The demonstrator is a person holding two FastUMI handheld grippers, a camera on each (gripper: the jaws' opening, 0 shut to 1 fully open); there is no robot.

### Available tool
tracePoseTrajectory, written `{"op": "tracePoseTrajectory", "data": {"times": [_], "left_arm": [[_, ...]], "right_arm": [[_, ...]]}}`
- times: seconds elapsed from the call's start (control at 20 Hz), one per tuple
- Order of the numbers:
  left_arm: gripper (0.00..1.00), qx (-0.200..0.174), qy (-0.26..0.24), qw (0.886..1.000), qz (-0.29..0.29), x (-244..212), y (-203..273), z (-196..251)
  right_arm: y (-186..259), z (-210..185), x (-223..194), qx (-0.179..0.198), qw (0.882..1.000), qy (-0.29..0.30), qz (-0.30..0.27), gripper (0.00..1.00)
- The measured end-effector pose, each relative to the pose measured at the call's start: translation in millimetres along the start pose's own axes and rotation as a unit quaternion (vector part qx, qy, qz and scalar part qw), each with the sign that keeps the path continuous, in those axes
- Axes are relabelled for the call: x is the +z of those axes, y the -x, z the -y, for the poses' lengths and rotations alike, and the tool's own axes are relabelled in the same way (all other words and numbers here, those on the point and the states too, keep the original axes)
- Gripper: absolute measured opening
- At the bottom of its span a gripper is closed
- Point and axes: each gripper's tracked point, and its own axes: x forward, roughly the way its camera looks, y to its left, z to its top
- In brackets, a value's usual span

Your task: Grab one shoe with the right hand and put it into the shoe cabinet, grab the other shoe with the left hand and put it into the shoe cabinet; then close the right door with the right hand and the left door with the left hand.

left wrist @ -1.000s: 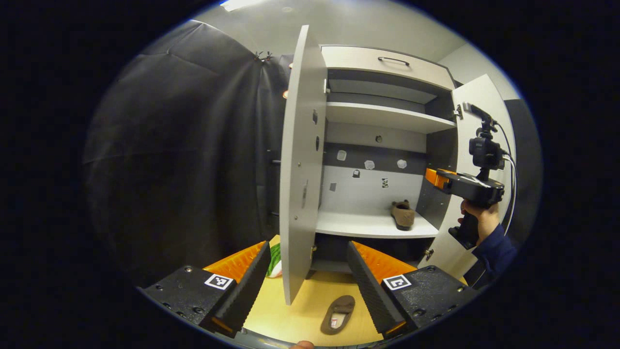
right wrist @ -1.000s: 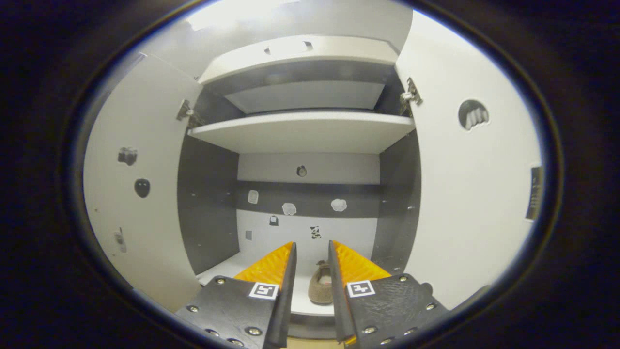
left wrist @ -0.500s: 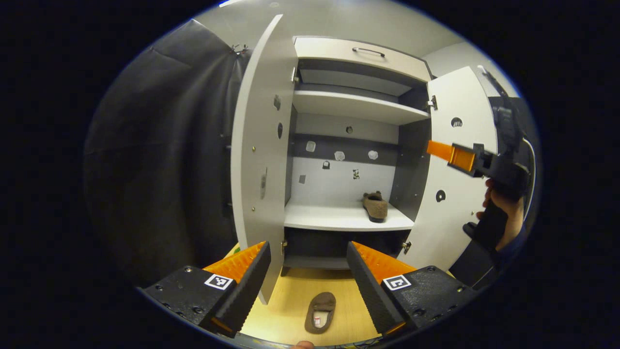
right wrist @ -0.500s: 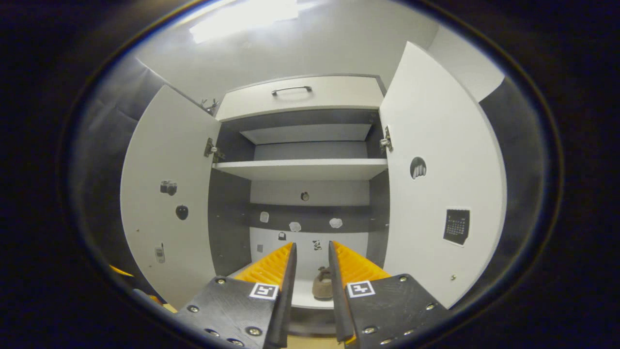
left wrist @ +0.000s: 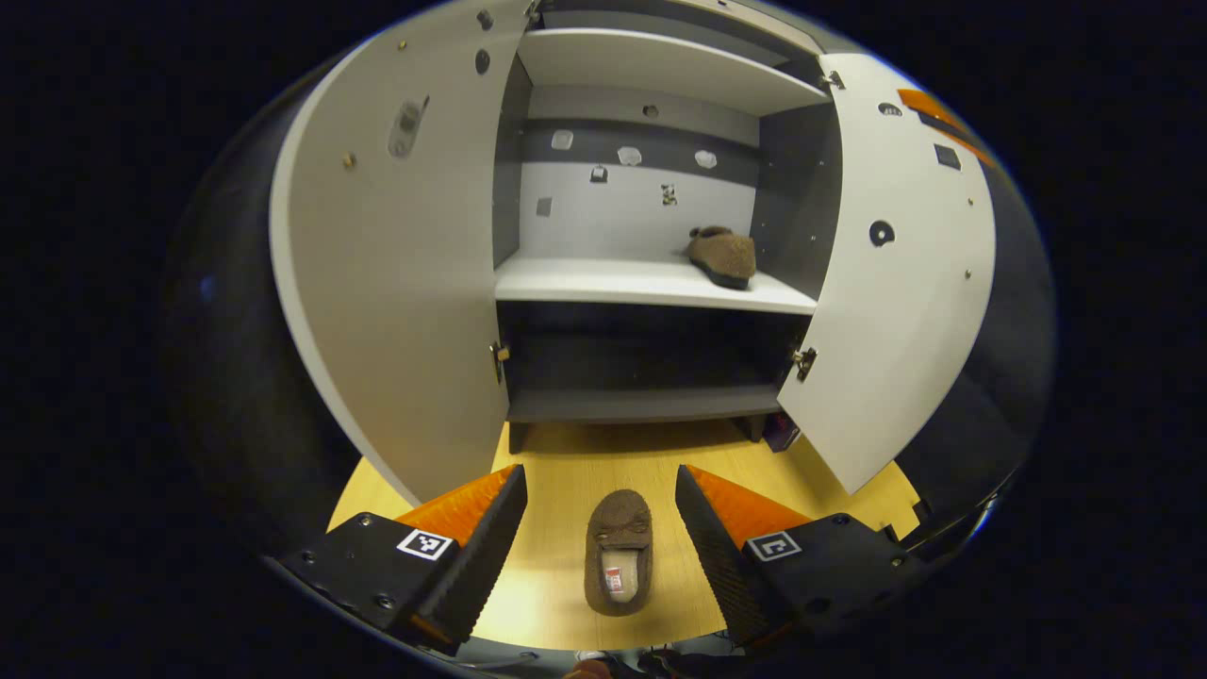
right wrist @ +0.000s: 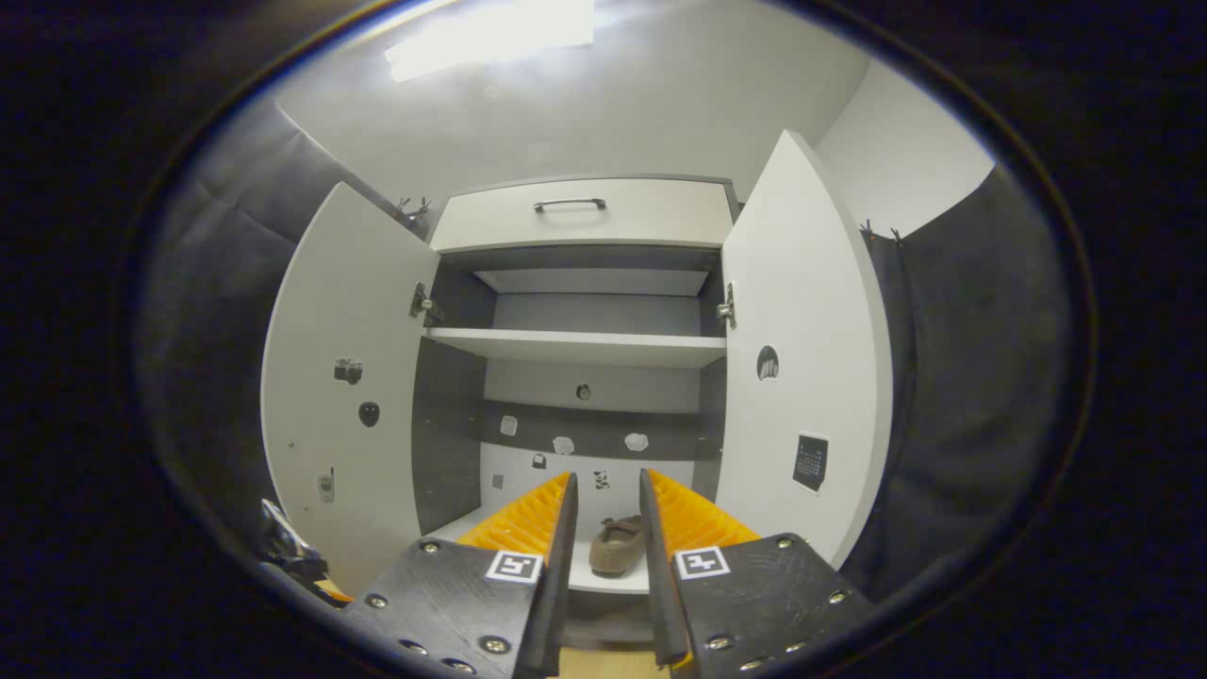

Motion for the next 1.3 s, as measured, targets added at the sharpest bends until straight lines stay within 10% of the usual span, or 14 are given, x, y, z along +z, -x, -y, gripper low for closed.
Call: {"op": "tracePoseTrajectory", "data": {"times": [0.8,1.3], "left_arm": [[0.97,-0.038,0.014,0.963,-0.267,-204,-88,-9],[0.95,-0.047,0.110,0.942,-0.312,-228,-103,-12]], "right_arm": [[31,59,-7,-0.094,0.995,0.028,-0.022,0.37],[39,57,-42,-0.094,0.993,0.008,-0.066,0.50]]}}
